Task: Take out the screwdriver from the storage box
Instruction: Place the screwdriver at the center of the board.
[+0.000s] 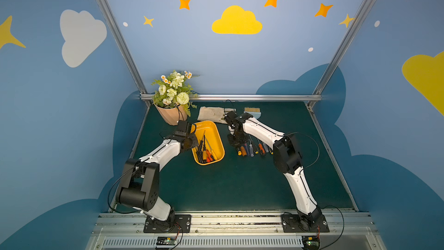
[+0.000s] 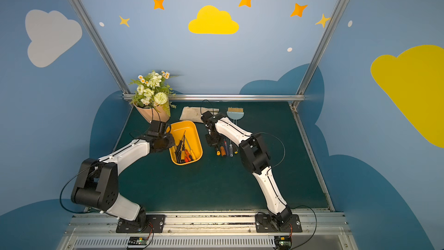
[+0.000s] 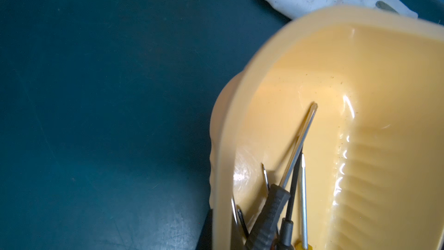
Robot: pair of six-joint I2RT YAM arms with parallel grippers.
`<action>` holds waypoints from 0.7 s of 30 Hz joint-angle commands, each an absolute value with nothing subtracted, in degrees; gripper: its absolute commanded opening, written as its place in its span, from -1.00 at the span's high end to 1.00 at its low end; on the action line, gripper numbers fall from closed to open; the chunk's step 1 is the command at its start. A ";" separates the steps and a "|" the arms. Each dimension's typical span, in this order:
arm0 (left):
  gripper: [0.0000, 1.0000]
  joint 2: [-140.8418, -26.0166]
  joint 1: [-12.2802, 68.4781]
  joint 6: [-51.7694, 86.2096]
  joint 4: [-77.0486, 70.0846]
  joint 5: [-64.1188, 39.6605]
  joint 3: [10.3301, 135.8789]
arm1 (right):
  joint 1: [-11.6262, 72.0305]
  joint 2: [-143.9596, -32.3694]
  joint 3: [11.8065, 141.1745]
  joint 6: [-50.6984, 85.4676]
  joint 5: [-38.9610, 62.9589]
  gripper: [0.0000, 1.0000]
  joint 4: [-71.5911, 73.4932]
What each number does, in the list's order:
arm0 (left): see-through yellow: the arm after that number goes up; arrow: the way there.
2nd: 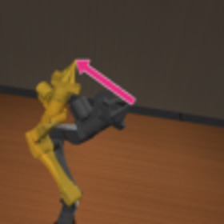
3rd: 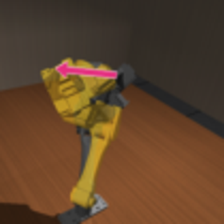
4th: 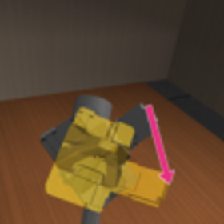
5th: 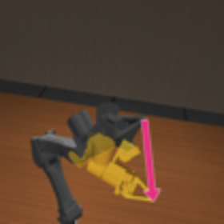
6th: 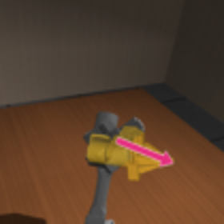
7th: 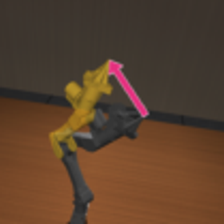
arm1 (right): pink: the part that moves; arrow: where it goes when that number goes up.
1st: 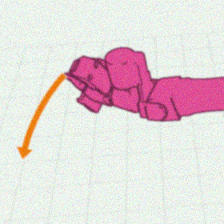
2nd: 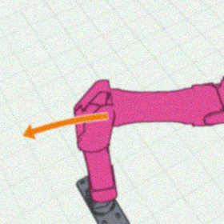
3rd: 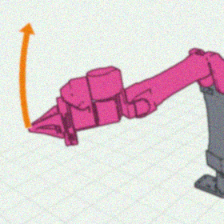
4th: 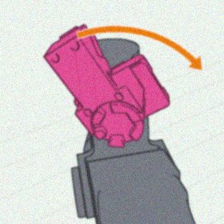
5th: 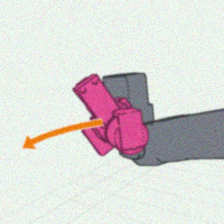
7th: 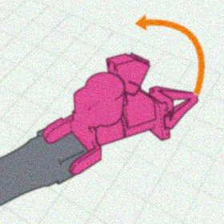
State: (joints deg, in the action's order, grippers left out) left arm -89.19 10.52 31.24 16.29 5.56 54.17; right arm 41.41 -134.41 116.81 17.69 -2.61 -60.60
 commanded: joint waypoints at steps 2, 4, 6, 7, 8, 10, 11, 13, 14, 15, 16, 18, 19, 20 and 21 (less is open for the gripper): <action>0.95 -87.27 10.28 30.98 15.03 3.52 54.49 | 41.75 -136.76 120.65 17.99 -4.53 1.00 -64.86; 0.95 -87.31 10.28 30.92 15.20 3.52 54.42 | 41.66 -138.37 121.89 18.28 -5.24 1.00 -66.36; 0.95 -87.41 10.28 31.11 15.13 3.43 54.32 | 41.66 -139.78 122.89 18.54 -5.62 1.00 -67.30; 0.95 -87.36 10.28 31.19 15.03 3.35 54.19 | 41.66 -140.15 123.15 18.59 -5.70 1.00 -67.45; 0.95 -87.36 10.28 31.31 14.95 3.26 54.18 | 41.66 -140.48 123.32 18.70 -5.99 1.00 -67.57; 0.96 -87.52 10.28 31.50 14.75 3.00 54.05 | 41.66 -140.79 123.57 18.89 -6.22 0.99 -67.68; 0.95 -87.55 10.28 31.52 14.69 2.90 54.05 | 41.53 -140.93 123.64 18.98 -6.26 0.94 -67.76; 0.95 -87.72 10.28 31.64 14.50 2.81 54.06 | 41.43 -141.30 124.00 19.08 -6.35 0.84 -68.14; 0.95 -87.80 10.28 31.69 14.34 2.74 54.10 | 41.39 -141.64 124.44 19.16 -6.33 0.78 -68.60; 0.95 -87.95 10.28 31.69 14.23 2.64 54.18 | 41.39 -141.92 124.77 19.14 -6.28 0.72 -68.96; 0.95 -88.07 10.28 31.81 14.07 2.55 54.22 | 41.31 -142.10 124.91 19.16 -6.24 0.67 -69.15; 0.95 -88.54 10.28 31.84 14.06 2.21 54.61 | 41.31 -142.08 124.87 19.36 -5.85 0.59 -69.17; 0.95 -88.79 10.28 32.01 14.20 2.11 54.79 | 41.31 -141.97 124.80 19.57 -5.59 0.56 -69.09; 0.95 -89.03 10.28 32.03 14.40 1.98 55.08 | 41.31 -141.79 124.72 19.74 -5.30 0.53 -69.02; 0.95 -89.20 10.28 32.06 14.49 1.80 55.34 | 41.31 -141.43 124.57 19.89 -5.19 0.50 -68.84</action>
